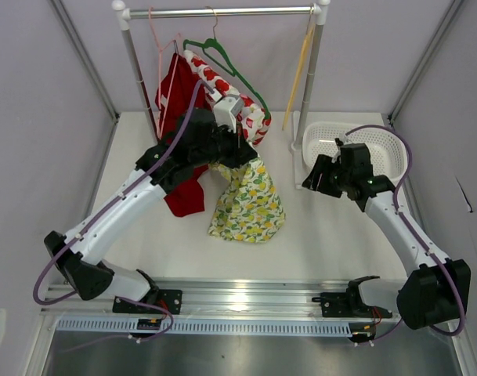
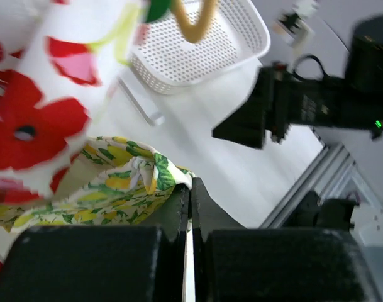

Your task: Place the skirt on the hanger

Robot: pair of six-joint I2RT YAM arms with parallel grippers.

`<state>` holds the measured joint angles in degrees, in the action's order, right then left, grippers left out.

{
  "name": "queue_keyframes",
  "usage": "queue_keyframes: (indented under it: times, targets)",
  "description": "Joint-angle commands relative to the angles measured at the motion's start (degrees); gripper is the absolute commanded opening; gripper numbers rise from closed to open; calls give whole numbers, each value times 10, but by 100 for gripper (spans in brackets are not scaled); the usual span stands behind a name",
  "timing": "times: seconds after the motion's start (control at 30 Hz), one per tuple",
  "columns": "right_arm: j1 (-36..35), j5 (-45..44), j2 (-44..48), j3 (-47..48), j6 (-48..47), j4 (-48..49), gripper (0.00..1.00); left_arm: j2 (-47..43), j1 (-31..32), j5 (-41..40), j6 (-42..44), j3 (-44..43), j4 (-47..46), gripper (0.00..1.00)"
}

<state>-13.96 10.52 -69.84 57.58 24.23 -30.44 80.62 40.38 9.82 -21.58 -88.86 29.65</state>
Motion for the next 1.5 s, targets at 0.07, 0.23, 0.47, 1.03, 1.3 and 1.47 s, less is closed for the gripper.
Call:
queue_keyframes:
  times: [0.07,0.23,0.47,1.03,1.3,1.47]
  targets:
    - [2,88,-2,12,16,57,62,-63,18,78,80,-22,64,0]
    - [2,135,-7,-5,27,96,67,-101,18,150,101,-22,96,0]
    - [-26,129,-36,-1,9,100,72,-252,20,61,-60,254,118,0]
    - [-298,-101,-272,123,-28,98,70,-486,72,33,-341,689,41,0]
    - [-381,-241,-409,283,-50,69,68,-526,79,27,-356,715,59,0]
    - [-400,-269,-512,385,-67,29,68,-523,79,30,-348,715,56,0]
